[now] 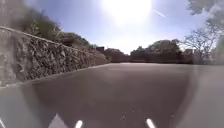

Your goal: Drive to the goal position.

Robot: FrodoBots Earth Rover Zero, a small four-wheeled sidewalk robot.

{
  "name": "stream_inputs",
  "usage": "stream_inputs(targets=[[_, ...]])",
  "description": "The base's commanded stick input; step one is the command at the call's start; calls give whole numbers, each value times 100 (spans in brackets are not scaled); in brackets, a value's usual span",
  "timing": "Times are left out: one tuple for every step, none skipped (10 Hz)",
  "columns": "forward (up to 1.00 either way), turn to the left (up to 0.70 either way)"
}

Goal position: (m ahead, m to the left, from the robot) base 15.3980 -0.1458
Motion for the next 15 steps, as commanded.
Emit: stream_inputs(targets=[[85,0],[85,0],[85,0],[85,0],[85,0],[85,0],[85,0],[85,0],[85,0],[85,-2],[85,-15],[85,-27],[85,-34],[85,-34],[85,-34]])
